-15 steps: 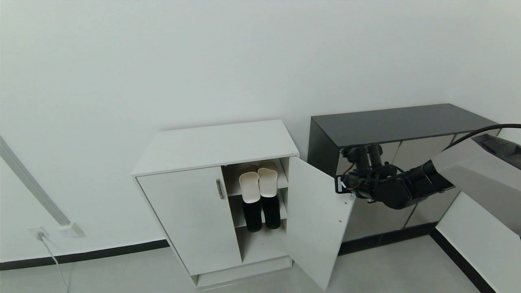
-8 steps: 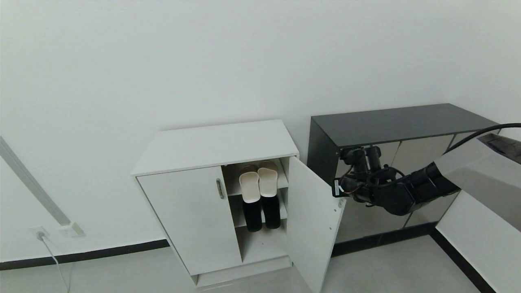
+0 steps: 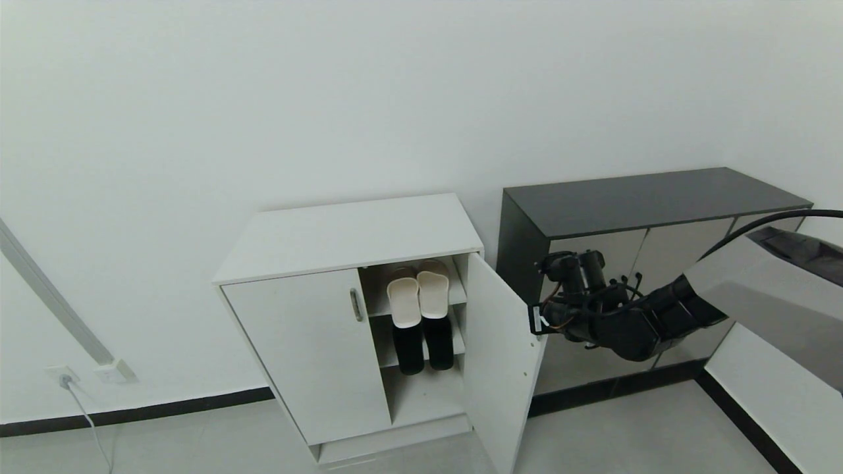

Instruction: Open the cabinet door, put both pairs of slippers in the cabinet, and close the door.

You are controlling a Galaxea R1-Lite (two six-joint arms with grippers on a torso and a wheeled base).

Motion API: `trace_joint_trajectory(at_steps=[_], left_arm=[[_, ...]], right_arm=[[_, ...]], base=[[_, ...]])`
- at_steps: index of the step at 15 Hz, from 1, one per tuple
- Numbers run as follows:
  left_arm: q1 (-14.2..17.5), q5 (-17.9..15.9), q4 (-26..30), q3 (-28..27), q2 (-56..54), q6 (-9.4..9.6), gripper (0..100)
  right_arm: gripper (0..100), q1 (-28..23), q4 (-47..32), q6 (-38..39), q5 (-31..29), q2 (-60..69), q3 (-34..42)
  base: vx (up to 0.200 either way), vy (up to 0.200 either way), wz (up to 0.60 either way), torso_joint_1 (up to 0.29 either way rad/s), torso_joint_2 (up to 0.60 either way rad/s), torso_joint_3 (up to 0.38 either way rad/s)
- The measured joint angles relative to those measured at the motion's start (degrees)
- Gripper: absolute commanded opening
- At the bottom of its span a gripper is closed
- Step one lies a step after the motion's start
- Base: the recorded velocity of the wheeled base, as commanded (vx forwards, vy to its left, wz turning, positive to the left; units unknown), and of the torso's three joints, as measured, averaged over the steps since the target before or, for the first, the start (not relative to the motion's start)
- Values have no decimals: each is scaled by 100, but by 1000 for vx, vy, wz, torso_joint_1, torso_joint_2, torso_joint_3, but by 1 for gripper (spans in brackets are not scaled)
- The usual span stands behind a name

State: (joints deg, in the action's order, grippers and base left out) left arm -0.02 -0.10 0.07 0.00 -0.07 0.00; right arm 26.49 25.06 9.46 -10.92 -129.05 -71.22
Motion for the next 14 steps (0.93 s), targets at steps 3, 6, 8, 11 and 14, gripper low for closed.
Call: trace_joint_trajectory(at_steps=[3,6,8,11,14], left_arm=[[0,0,2,0,0,0,0],[2,0,2,0,0,0,0],[2,0,2,0,0,0,0],[2,0,2,0,0,0,0],[2,0,2,0,0,0,0]], right_arm=[[0,319,-22,294,507,223,173],[0,558,22,444,855,534,444],[0,680,176,386,951,711,628],[0,801,384,266,1050,914,868],[0,886,406,233,1059,997,975]], base=[[0,0,0,0,0,0],[0,0,0,0,0,0],[0,0,0,0,0,0],[0,0,200,-1,1,1],[0,0,600,-2,-2,2]])
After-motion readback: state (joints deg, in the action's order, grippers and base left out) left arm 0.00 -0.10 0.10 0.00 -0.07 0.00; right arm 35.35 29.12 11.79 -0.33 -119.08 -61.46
